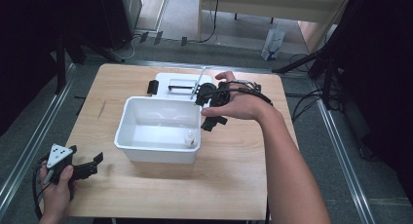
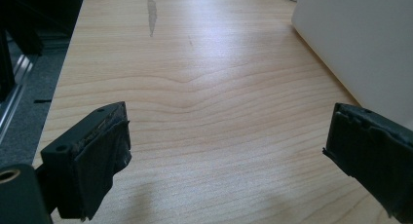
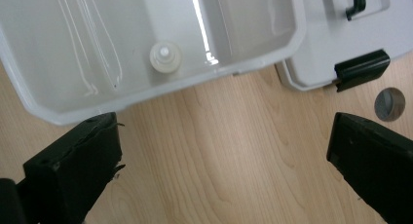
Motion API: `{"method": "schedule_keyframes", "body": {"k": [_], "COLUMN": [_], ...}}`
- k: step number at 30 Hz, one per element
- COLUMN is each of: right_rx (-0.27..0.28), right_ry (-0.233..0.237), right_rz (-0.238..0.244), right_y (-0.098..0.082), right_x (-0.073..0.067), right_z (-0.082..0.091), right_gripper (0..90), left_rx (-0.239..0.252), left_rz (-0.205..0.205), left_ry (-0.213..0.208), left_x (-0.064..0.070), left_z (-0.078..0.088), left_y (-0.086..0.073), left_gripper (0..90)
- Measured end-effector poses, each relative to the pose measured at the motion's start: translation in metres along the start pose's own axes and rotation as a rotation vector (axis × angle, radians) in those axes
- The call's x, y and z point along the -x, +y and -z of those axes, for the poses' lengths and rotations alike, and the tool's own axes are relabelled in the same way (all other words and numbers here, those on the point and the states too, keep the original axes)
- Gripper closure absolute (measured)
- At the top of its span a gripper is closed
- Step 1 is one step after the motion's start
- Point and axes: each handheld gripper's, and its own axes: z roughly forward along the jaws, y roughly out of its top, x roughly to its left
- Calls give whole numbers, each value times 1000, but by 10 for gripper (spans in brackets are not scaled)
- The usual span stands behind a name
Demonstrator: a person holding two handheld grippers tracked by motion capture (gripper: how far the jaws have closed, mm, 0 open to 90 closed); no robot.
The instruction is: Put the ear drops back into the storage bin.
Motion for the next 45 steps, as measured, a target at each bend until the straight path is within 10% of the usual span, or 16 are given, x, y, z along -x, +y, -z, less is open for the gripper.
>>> {"method": "schedule_keyframes", "body": {"k": [32, 45], "right_rx": [5, 149], "right_ry": [-19, -59], "right_rz": [-205, -371], "right_y": [-134, -211], "right_x": [11, -5], "right_z": [-25, -52], "right_gripper": [0, 0], "left_rx": [1, 0], "left_rz": [3, -1], "left_ry": [6, 7], "left_x": [0, 0], "left_z": [0, 0], "left_y": [0, 0], "left_gripper": [31, 31]}}
